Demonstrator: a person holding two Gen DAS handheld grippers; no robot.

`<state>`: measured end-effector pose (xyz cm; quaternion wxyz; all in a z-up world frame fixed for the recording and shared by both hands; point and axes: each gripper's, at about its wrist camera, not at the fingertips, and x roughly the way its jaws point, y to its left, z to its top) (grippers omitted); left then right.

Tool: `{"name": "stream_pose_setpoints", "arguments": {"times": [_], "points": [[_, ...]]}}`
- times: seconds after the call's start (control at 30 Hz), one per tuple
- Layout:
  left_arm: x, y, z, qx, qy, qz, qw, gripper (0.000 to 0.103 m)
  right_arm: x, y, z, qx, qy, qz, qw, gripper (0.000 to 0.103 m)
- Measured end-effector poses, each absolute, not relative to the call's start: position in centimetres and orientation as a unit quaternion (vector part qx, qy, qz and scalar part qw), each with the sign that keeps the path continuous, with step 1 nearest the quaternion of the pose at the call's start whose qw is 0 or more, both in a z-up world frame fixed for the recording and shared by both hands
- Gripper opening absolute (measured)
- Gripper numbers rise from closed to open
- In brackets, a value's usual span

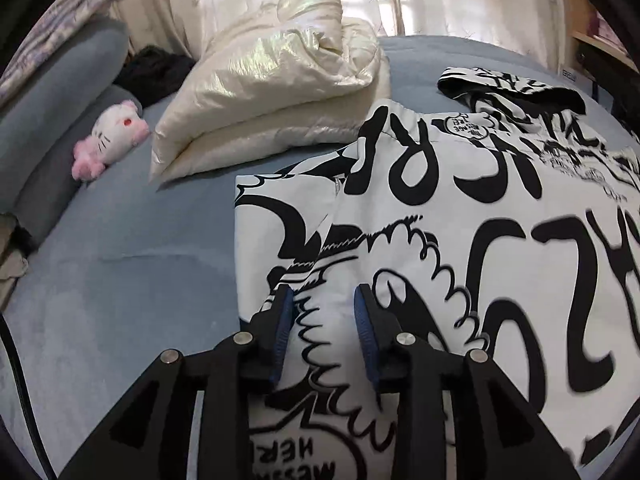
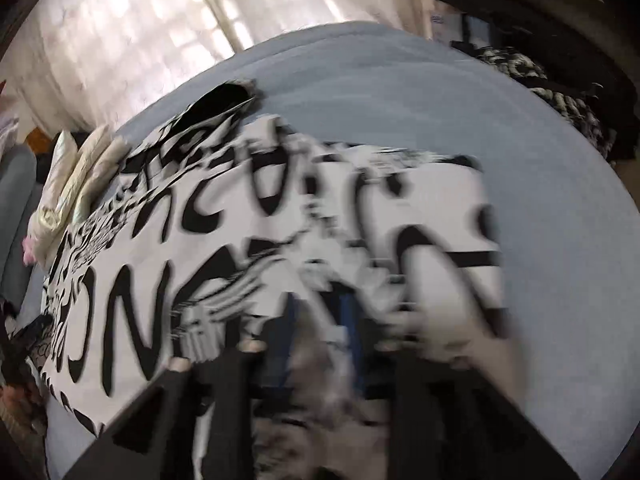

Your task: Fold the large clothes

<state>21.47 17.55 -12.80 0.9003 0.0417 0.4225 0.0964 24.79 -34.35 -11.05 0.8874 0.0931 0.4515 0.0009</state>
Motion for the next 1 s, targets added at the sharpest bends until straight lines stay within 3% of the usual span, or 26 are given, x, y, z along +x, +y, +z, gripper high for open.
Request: {"name": "stream_pose_setpoints", "arguments": {"times": [0.27,0.57,0.67,0.7,0.73,0.87,1.0], "points": [[21.6,17.6,-12.9,0.033,0.414,0.110,0.903,0.033,21.7,-38.2,-11.3,0.151,0.420,-0.026,0.894,0.001],[21.5,18.0,-13.1,0.020,0.410,0.107,0.906,0.043,21.2,-38.3,-11.6,0.158,0.420,-0.032,0.893,0.001],[21.8,18.2,-13.2,0.022,0.420,0.120,0.899,0.065,21.3,-38.5,-11.6,0.166,0.425,-0.033,0.889,0.001],[21.9,18.7,-13.3,0.018,0.426,0.146,0.893,0.090,21.3,-38.6,-11.6,0.169,0.428,-0.034,0.887,0.001],[22.0,19.6,-13.3,-0.004,0.432,0.160,0.887,0.099,21.4,-38.6,-11.5,0.171,0.430,-0.034,0.886,0.001],[22.0,22.9,-13.5,-0.115,0.459,0.130,0.872,0.099,21.8,-38.5,-11.1,0.173,0.454,-0.035,0.874,0.005],[21.9,21.6,-11.2,-0.037,0.455,0.124,0.881,0.097,22.7,-37.7,-10.0,0.142,0.487,-0.034,0.861,0.007]]}}
